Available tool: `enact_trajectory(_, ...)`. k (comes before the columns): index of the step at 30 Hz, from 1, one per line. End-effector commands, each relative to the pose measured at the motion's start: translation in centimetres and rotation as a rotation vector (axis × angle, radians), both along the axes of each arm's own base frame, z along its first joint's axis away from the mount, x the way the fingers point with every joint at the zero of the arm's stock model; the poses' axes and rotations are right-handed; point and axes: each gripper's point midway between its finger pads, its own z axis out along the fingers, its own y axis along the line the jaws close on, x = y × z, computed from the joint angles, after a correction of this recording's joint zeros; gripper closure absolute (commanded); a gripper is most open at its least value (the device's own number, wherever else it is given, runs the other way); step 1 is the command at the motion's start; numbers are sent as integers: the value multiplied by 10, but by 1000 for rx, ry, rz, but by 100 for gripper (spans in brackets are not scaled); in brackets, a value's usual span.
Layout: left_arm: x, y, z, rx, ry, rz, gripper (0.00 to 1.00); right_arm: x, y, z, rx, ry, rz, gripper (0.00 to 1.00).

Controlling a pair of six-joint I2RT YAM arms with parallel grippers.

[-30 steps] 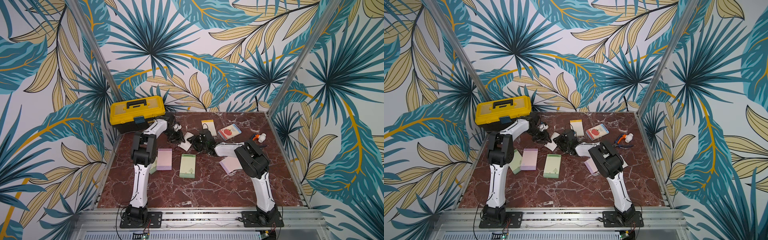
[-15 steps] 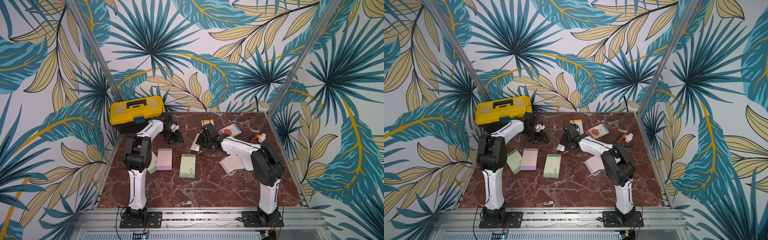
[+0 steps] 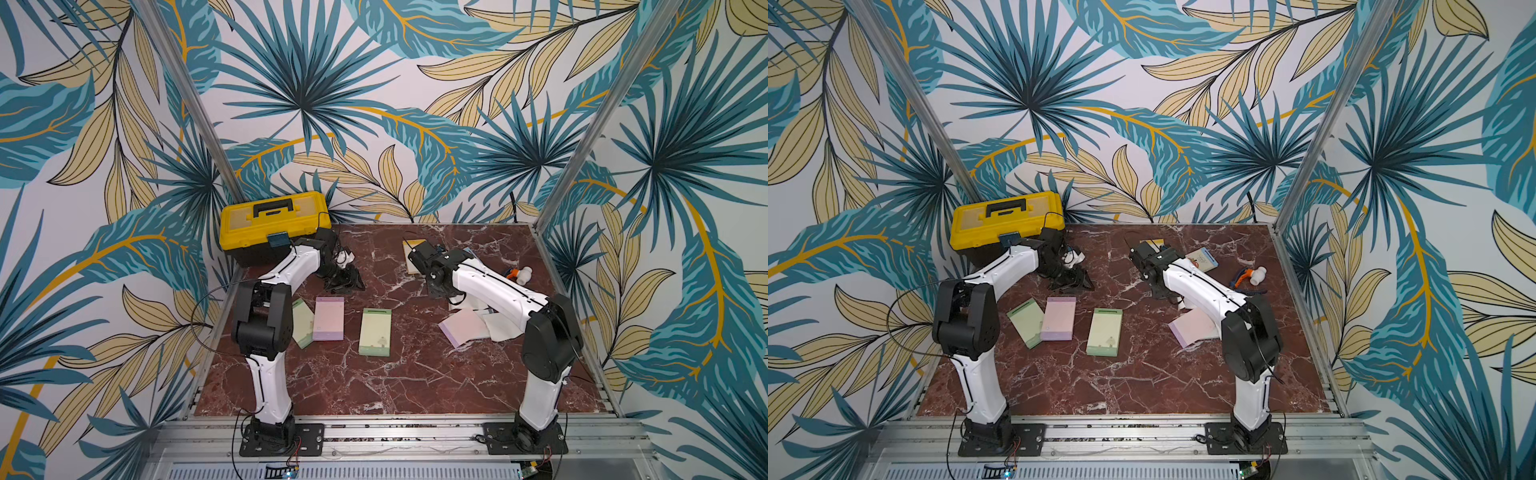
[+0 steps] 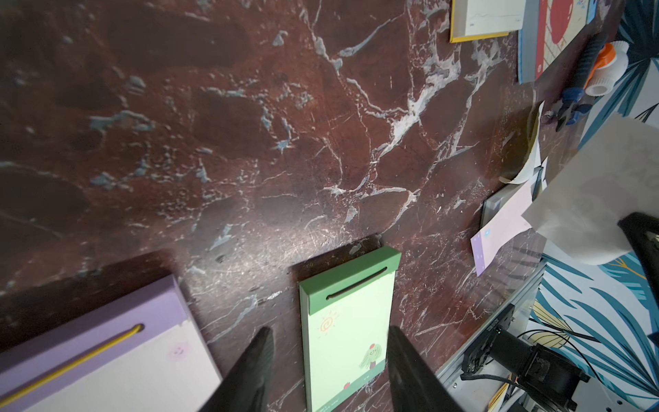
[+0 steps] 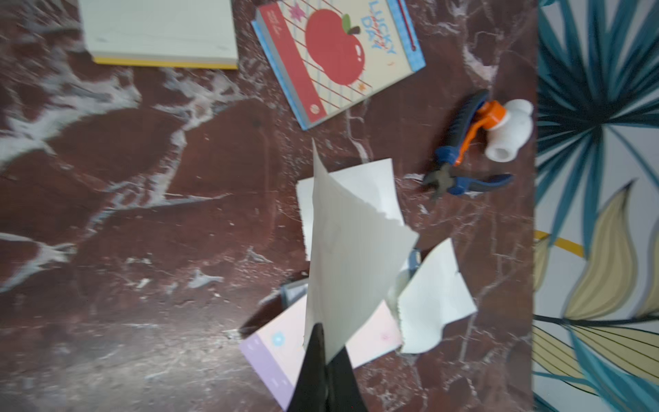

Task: Tear off pages from different memo pads
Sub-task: Adjust the paper at the center of the board, then move the memo pad to the center of the board.

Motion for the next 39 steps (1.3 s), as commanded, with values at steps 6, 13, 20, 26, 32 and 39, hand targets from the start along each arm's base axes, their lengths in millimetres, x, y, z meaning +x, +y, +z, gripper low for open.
enact_trajectory(6, 0, 3, 6, -4, -31, 24, 47, -7, 20, -22, -213, 139, 108, 100)
enact_trajectory(13, -1, 2, 3, -3, -28, 19, 47, -7, 63, -71, -151, 240, 114, 82)
enact_trajectory(20, -5, 5, 4, 11, -28, 4, 47, -9, 101, -53, 76, 173, 74, 52)
enact_trajectory(26, -5, 5, 13, 10, -43, 15, 47, -19, 125, -19, 374, 93, 52, 41)
enact_trajectory(32, -11, -5, 20, 2, -53, 5, 47, -28, 105, -21, 628, 83, -70, 41)
enact_trajectory(39, -7, -19, 30, 3, -82, -6, 45, -26, 61, -38, 734, 98, -174, 39)
